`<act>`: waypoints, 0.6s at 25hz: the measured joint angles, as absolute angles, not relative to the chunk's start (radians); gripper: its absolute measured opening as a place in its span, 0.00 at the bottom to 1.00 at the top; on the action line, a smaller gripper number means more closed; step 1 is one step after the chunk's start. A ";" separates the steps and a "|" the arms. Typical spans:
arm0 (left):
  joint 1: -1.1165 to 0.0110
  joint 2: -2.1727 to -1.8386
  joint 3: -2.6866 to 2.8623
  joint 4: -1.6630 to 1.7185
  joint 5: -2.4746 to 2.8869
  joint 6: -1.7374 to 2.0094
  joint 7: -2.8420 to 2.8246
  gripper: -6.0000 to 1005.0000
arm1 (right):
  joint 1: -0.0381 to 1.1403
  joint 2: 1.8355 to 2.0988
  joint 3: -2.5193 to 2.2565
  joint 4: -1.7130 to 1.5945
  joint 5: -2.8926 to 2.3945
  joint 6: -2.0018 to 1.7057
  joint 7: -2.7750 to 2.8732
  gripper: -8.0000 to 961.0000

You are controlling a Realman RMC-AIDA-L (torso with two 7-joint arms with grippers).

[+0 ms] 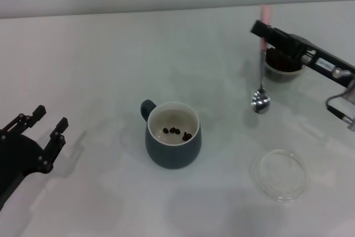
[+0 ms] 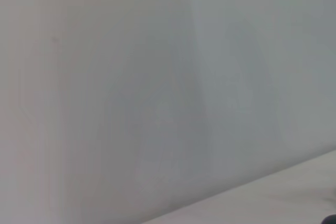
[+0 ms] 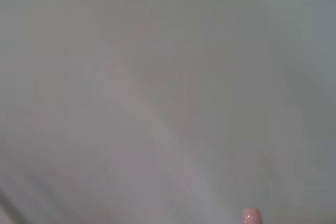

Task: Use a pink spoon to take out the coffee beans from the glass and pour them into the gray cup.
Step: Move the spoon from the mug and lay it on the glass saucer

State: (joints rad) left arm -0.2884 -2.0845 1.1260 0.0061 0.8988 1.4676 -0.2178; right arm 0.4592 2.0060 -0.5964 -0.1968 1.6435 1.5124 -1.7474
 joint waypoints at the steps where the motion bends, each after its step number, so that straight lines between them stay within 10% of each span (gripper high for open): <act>1: -0.288 -2.084 1.126 0.006 0.894 1.468 -0.218 0.46 | 0.443 2.006 -0.597 -0.204 1.645 1.517 -1.745 0.16; 15: -0.290 -2.083 1.126 0.009 0.853 1.470 -0.217 0.46 | 0.332 2.004 -0.633 -0.209 1.623 1.551 -1.744 0.16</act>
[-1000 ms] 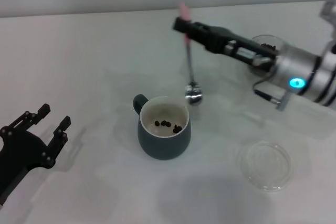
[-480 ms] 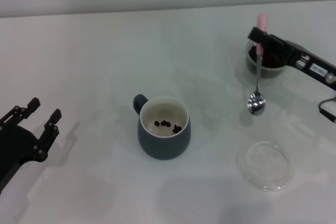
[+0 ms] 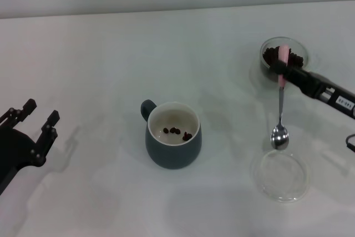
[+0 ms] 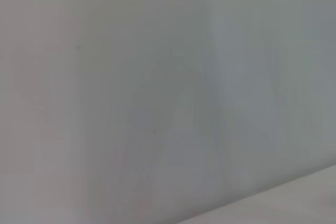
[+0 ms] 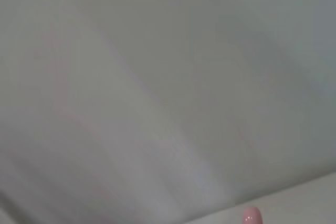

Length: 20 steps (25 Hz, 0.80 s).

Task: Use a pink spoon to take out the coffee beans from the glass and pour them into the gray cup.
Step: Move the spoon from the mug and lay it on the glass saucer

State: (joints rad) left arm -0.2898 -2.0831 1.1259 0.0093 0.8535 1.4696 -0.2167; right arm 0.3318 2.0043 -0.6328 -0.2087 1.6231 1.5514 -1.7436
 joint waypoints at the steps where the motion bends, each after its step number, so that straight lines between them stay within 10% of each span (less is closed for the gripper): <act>1: -0.290 -2.083 1.126 0.009 0.852 1.470 -0.216 0.46 | 0.326 2.004 -0.642 -0.209 1.623 1.553 -1.744 0.16; 20: -0.290 -2.083 1.127 0.031 0.846 1.469 -0.215 0.46 | 0.255 2.002 -0.660 -0.159 1.591 1.526 -1.796 0.16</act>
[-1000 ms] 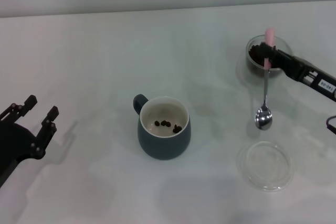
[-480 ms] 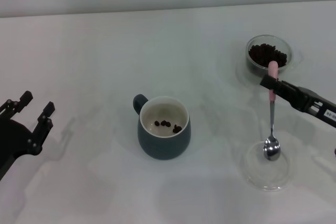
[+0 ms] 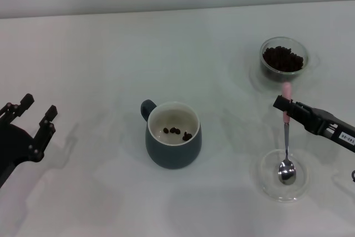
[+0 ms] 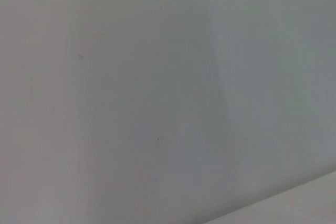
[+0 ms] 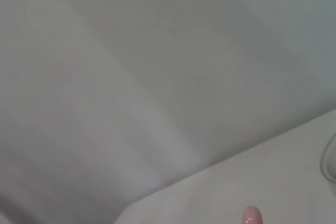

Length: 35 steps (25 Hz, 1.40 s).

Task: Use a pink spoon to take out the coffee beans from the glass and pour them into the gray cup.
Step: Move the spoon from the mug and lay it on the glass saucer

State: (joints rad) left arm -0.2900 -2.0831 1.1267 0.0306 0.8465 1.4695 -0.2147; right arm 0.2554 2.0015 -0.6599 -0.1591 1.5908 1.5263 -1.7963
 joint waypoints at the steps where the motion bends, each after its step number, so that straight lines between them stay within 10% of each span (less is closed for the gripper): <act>1: -0.290 -2.083 1.127 0.031 0.846 1.470 -0.215 0.46 | 0.255 2.002 -0.661 -0.158 1.591 1.522 -1.798 0.16; 35: -0.290 -2.083 1.126 0.032 0.847 1.469 -0.215 0.46 | 0.253 2.002 -0.661 -0.132 1.587 1.435 -1.806 0.19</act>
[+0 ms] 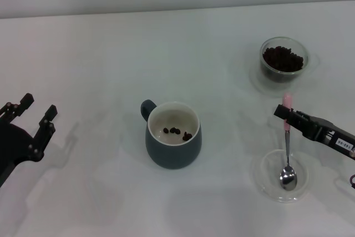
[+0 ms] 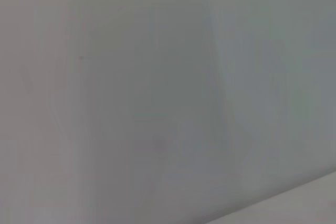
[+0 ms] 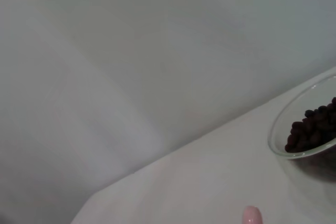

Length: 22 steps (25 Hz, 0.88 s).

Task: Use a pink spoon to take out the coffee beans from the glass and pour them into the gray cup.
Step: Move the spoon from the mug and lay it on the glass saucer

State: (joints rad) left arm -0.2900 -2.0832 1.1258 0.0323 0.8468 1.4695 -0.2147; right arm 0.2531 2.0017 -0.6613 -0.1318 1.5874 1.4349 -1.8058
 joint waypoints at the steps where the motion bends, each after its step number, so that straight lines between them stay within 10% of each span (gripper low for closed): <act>1: -0.290 -2.083 1.126 0.032 0.847 1.469 -0.215 0.46 | 0.253 2.002 -0.661 -0.133 1.587 1.431 -1.808 0.19; 22: -0.291 -2.083 1.126 0.033 0.839 1.469 -0.215 0.46 | 0.256 2.000 -0.666 -0.136 1.577 1.384 -1.815 0.20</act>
State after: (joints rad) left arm -0.2910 -2.0831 1.1259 0.0331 0.8391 1.4686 -0.2147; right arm 0.2561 2.0001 -0.6658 -0.1365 1.5773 1.3836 -1.8148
